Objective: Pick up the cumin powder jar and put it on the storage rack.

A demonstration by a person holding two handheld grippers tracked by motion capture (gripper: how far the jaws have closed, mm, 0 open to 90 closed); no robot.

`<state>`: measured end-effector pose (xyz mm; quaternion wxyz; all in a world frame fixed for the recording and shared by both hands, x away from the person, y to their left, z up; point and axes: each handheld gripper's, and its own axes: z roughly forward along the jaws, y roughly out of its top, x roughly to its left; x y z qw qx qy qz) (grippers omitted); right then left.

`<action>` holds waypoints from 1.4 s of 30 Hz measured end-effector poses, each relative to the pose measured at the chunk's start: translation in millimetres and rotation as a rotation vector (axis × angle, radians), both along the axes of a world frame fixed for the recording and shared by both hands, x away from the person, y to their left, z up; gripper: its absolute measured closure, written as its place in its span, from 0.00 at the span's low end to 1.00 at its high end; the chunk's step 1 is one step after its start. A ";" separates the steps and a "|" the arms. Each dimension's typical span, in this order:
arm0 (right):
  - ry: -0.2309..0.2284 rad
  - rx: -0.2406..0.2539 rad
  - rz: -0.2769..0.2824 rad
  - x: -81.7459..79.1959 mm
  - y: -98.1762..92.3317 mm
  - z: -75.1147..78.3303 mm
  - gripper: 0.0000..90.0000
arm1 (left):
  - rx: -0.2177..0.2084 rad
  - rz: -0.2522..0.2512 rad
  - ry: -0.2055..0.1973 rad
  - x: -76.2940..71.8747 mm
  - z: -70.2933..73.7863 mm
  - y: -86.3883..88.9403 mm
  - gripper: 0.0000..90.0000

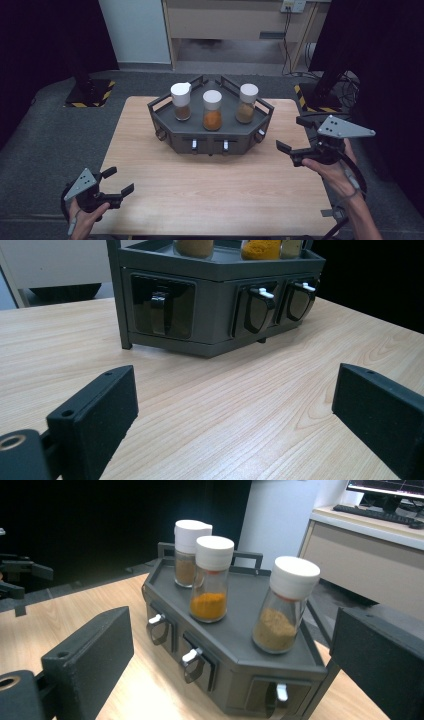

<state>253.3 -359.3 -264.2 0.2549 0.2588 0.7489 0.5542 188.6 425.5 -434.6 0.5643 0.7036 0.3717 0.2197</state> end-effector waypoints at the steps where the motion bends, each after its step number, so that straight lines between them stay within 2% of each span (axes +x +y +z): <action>1: 0.001 0.002 -0.007 -2.2 -0.7 -4.1 0.05 | 0.001 0.000 0.000 -0.1 0.1 -0.1 0.04; 11: 0.026 0.035 -0.043 -14.3 -7.6 -42.9 0.05 | 0.001 0.002 0.001 -0.1 0.2 -0.4 0.04; 22: 0.030 0.042 -0.068 -21.4 -3.9 -71.7 0.03 | 0.001 0.005 0.000 -0.9 0.1 0.0 0.04; 27: 0.038 0.025 -0.086 -24.4 -3.2 -84.2 0.03 | 0.001 0.007 -0.001 -1.4 0.1 -0.3 0.03; 34: 0.062 0.046 -0.104 -29.5 -6.6 -105.0 0.02 | -0.002 0.009 0.007 -1.4 0.8 0.3 0.03; 42: 0.062 0.052 -0.129 -38.9 -9.4 -123.9 0.02 | -0.010 0.019 -0.001 -2.9 -0.2 0.5 0.02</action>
